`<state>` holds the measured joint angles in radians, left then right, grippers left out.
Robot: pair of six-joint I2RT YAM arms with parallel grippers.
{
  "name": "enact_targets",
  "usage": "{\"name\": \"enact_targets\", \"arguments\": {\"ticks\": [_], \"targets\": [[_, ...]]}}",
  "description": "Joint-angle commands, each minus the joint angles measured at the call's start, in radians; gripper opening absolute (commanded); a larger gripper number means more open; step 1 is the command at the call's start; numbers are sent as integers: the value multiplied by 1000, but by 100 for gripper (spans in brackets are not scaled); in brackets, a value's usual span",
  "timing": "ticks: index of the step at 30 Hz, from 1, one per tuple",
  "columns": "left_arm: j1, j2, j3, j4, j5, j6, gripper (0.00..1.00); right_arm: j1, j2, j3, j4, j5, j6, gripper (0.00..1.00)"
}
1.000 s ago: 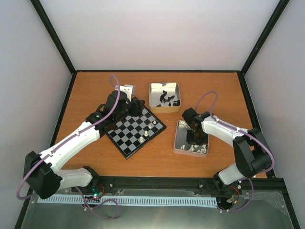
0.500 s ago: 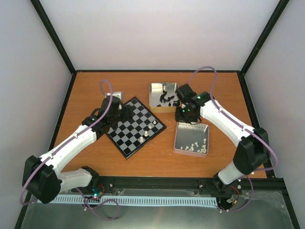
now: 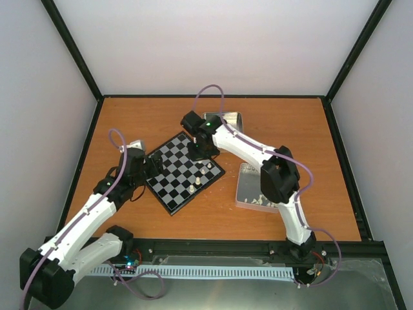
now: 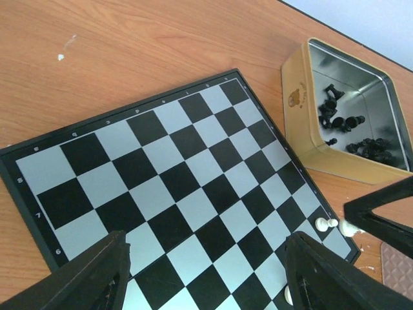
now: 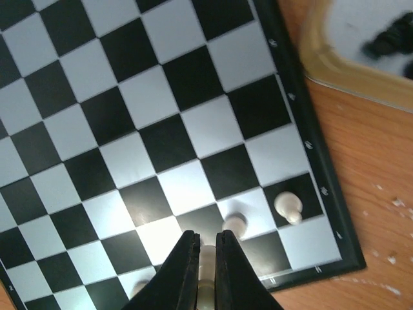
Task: Set up the chess pieces on the board
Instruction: Place the chess piece on the chessboard.
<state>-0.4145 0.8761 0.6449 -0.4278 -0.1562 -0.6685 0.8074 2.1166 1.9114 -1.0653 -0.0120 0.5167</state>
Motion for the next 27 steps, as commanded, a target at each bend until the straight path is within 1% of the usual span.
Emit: {"name": "enact_targets", "arguments": {"ticks": [1,4,8,11,15,27], "targets": [[8,-23,-4,-29,-50,-53,66,29,91,142,-99,23,-51,7],[8,-30,-1,-67,-108,-76,66,44,125,170,-103,16,-69,7],[8,-56,5,-146,-233,-151,66,58,161,180,-127,17,-83,8],[8,-92,3,-167,-285,-165,66,68,182,176,-130,19,-95,8],[8,-123,-9,-145,-281,-152,66,74,205,180,-126,13,-101,8],[8,-105,-14,-137,-278,-148,66,75,236,163,-127,-1,-114,10]]}}
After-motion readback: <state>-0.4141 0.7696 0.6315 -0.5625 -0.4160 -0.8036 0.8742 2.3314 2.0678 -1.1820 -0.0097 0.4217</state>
